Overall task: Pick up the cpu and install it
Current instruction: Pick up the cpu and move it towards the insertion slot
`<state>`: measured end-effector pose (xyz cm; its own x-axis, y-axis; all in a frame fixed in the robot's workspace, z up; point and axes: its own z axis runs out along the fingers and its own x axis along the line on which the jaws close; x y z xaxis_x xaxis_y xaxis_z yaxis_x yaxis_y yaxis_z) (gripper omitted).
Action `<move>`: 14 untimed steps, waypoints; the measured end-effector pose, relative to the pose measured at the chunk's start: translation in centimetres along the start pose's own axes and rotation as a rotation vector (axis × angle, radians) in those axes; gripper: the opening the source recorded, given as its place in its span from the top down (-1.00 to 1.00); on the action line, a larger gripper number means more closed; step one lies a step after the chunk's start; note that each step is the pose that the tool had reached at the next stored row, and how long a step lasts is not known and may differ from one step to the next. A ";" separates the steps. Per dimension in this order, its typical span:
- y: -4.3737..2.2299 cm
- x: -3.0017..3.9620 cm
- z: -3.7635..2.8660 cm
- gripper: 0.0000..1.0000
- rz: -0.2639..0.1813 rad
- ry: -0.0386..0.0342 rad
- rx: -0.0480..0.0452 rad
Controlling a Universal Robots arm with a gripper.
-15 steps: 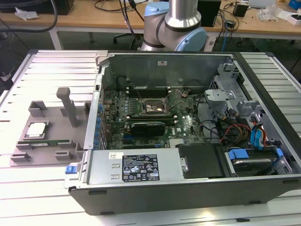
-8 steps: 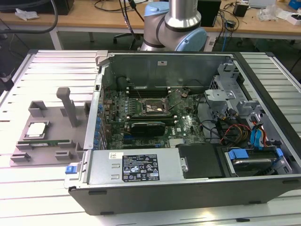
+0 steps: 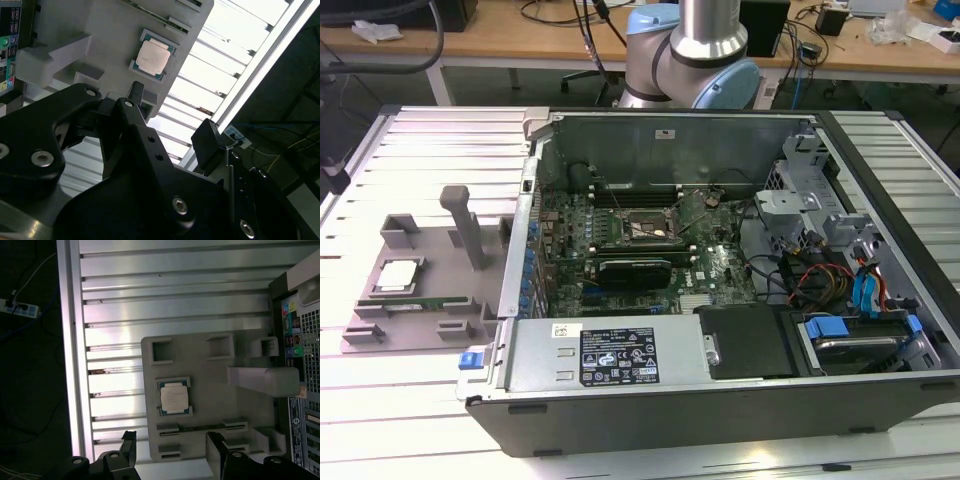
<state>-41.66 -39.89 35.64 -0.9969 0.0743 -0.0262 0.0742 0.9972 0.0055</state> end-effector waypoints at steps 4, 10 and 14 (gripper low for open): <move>0.00 0.00 0.10 -0.33 0.000 0.0000 0.0000; 0.00 0.01 0.31 -0.33 0.000 0.0000 0.0001; 0.00 0.01 0.45 -0.33 0.000 0.0000 0.0001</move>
<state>-41.66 -39.89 35.19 -0.9969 0.0743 -0.0262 0.0742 0.9972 0.0055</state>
